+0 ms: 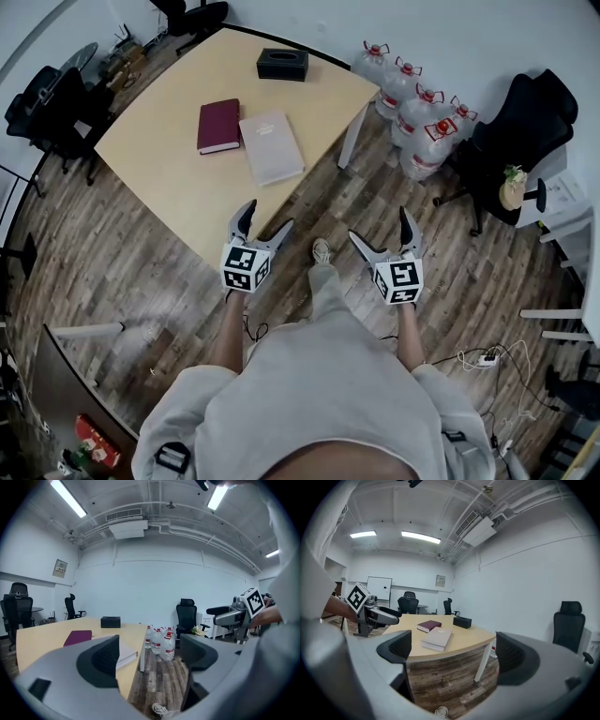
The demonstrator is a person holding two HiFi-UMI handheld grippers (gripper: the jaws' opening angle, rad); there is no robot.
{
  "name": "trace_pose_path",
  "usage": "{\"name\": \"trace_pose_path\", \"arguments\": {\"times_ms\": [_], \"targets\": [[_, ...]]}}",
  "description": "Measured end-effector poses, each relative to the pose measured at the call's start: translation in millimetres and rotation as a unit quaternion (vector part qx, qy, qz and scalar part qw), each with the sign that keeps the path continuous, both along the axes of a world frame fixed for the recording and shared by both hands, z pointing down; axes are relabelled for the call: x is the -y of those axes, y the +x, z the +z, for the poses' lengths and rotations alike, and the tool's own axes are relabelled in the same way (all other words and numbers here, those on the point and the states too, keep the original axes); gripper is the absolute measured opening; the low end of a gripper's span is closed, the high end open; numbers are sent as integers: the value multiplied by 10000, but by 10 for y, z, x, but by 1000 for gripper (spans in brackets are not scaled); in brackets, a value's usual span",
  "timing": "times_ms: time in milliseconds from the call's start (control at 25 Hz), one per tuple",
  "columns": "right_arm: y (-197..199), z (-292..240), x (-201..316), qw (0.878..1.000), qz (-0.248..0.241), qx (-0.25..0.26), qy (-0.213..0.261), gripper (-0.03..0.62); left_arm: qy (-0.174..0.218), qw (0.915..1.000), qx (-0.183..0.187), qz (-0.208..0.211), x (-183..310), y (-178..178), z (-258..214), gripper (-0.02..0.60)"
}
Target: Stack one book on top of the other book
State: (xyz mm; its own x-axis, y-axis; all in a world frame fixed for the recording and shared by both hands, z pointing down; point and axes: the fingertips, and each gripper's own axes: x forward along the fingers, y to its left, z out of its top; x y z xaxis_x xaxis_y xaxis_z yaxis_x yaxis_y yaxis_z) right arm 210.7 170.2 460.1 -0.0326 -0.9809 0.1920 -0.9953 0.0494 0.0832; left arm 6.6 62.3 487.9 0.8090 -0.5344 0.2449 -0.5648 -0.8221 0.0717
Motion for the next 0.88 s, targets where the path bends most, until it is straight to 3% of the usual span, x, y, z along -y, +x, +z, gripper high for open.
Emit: {"name": "trace_pose_path", "arguments": {"times_ms": [360, 880], "targets": [[270, 112, 738, 9997, -216, 64, -83, 561, -82, 9999, 107, -23, 657, 396, 51, 400], [798, 48, 2249, 9971, -723, 195, -119, 561, -183, 9978, 286, -564, 1948, 809, 4, 400]]}}
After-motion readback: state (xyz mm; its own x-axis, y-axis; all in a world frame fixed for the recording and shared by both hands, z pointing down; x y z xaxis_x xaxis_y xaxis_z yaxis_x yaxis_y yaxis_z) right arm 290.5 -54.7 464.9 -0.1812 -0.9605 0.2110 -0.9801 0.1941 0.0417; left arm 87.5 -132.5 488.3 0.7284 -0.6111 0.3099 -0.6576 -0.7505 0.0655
